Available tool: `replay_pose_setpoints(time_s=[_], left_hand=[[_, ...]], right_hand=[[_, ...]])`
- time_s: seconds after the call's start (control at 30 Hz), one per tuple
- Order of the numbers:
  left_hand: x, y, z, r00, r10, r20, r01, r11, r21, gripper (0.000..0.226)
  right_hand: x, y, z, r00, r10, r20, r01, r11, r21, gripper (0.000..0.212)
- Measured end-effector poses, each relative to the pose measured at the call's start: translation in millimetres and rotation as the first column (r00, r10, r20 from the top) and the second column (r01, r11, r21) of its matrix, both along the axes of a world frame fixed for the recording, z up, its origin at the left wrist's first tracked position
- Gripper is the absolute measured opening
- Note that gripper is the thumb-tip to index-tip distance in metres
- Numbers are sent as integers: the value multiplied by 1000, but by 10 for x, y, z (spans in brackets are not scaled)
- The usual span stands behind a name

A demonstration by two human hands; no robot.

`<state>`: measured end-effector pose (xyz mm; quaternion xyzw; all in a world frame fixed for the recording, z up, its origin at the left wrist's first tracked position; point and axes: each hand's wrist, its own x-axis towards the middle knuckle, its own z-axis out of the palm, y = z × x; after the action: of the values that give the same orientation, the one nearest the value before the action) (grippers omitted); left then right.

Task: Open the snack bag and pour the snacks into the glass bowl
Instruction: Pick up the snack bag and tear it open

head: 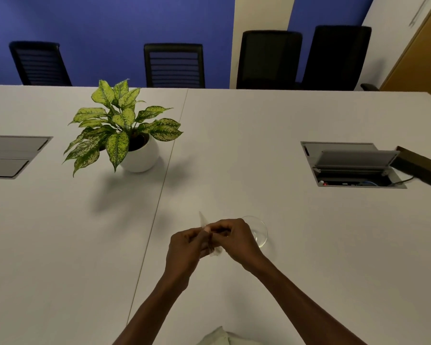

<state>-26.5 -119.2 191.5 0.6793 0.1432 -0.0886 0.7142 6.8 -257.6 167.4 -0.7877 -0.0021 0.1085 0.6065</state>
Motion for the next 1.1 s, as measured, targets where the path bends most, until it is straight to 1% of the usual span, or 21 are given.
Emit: replay_pose_setpoints(time_s=[0.17, 0.3, 0.43, 0.5, 0.57, 0.63, 0.7, 0.73, 0.77, 0.83, 0.93, 1.03, 1.1], left_hand=[[71, -83, 79, 1000, 10, 13, -10, 1000, 4, 22], [127, -138, 151, 999, 21, -28, -23, 998, -60, 23], [156, -202, 205, 998, 44, -44, -47, 996, -77, 20], [166, -229, 223, 995, 65, -78, -74, 990, -117, 19], [188, -257, 228, 984, 103, -142, -127, 976, -174, 17], [205, -288, 234, 972, 137, -190, -176, 963, -203, 17], [202, -317, 224, 973, 147, -179, -176, 971, -160, 11], [192, -333, 228, 978, 144, -149, -161, 980, -114, 12], [188, -346, 219, 984, 135, -115, -143, 988, -60, 19], [173, -367, 202, 992, 109, -68, -108, 994, 21, 24], [162, -403, 187, 996, 84, -32, -80, 991, 106, 18], [150, -441, 176, 996, 76, -46, -71, 994, 87, 19], [140, -459, 181, 996, 70, -55, -68, 997, 46, 21]], right_hand=[[12, -48, 144, 992, -64, 113, 75, 993, -92, 18], [42, -115, 229, 989, -97, 116, 108, 990, -87, 17], [36, -168, 282, 984, -112, 141, 125, 988, -91, 18], [34, -189, 294, 983, -114, 142, 128, 987, -94, 18], [32, -206, 299, 984, -101, 149, 118, 987, -109, 17], [33, -224, 306, 987, -91, 136, 103, 991, -84, 17], [46, -253, 313, 990, -101, 96, 104, 994, -30, 17], [51, -269, 321, 991, -107, 80, 108, 994, -14, 16], [54, -285, 324, 991, -112, 72, 112, 994, -5, 14], [53, -308, 330, 989, -128, 71, 129, 992, -3, 11], [53, -330, 323, 984, -165, 67, 168, 985, -36, 8], [86, -363, 293, 985, -166, 50, 169, 984, -60, 9], [101, -383, 267, 987, -160, 17, 161, 986, -34, 11]])
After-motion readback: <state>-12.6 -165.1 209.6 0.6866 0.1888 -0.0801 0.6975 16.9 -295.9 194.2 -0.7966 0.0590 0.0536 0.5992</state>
